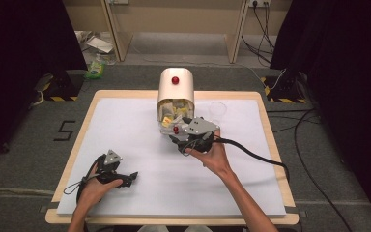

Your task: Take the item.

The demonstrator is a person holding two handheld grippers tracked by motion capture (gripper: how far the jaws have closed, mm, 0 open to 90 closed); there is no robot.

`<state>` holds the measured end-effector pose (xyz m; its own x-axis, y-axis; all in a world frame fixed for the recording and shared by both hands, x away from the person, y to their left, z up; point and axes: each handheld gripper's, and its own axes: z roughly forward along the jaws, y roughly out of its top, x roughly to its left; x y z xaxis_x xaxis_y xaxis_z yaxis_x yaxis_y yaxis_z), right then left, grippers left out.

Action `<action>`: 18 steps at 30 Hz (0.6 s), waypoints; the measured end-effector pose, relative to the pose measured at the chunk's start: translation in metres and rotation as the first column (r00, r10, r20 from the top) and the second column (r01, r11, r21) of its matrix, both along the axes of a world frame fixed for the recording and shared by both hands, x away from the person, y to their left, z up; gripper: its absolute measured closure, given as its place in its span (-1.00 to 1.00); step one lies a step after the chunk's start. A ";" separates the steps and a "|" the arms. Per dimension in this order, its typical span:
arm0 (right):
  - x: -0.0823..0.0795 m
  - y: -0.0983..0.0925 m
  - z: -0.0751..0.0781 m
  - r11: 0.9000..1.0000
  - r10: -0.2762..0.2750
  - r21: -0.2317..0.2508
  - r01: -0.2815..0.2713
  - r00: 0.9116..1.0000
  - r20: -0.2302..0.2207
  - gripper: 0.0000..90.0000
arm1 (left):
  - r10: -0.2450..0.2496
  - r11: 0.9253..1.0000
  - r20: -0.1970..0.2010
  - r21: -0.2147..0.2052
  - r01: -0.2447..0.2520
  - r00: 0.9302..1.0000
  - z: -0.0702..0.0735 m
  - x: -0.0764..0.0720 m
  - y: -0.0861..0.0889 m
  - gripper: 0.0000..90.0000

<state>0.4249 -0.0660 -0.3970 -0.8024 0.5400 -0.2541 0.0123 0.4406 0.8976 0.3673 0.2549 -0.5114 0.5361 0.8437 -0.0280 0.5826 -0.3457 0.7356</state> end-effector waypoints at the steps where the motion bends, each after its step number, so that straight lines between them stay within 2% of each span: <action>1: -0.001 0.000 0.000 1.000 -0.002 0.002 0.002 1.000 -0.003 -0.42 | 0.000 1.000 0.000 0.000 0.000 1.000 0.000 0.000 0.000 -1.00; 18: -0.016 -0.002 -0.001 1.000 0.017 -0.026 -0.017 1.000 -0.012 -0.39 | 0.000 1.000 0.001 0.000 0.000 1.000 0.000 0.000 0.000 -1.00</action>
